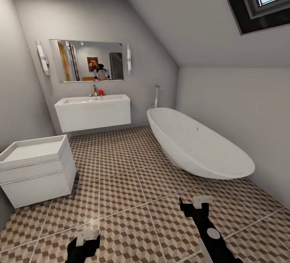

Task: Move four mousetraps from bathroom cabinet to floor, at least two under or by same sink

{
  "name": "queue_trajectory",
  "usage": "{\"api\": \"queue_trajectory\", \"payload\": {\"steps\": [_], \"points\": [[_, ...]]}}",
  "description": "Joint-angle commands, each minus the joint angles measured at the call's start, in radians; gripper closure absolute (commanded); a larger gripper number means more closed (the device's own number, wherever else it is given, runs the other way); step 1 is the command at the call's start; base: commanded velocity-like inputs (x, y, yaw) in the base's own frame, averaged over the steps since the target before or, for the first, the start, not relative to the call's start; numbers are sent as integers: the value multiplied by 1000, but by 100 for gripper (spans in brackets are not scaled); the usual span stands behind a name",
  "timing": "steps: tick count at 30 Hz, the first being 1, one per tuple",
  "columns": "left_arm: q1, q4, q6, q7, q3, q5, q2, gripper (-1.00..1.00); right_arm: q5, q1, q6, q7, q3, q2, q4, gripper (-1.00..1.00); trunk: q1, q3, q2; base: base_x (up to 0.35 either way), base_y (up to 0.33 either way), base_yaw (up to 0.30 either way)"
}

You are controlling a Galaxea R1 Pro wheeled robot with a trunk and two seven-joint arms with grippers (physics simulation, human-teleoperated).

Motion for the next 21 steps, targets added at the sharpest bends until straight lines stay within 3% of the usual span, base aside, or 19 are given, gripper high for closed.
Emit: {"api": "queue_trajectory", "payload": {"steps": [1,16,21], "points": [[0,-1,2,1,1,1,-2,-100,4,-1,2,-6,3,0,-1,-100,0,-1,-1,0,0,0],[0,-2,0,1,-1,-2,-3,-100,3,-1,-102,-5,5,2,33,-100,0,-1,-1,0,0,0],[0,6,-1,1,-3,-3,-3,-100,3,-1,-137,-5,4,3,126,-100,0,-1,-1,0,0,0]]}}
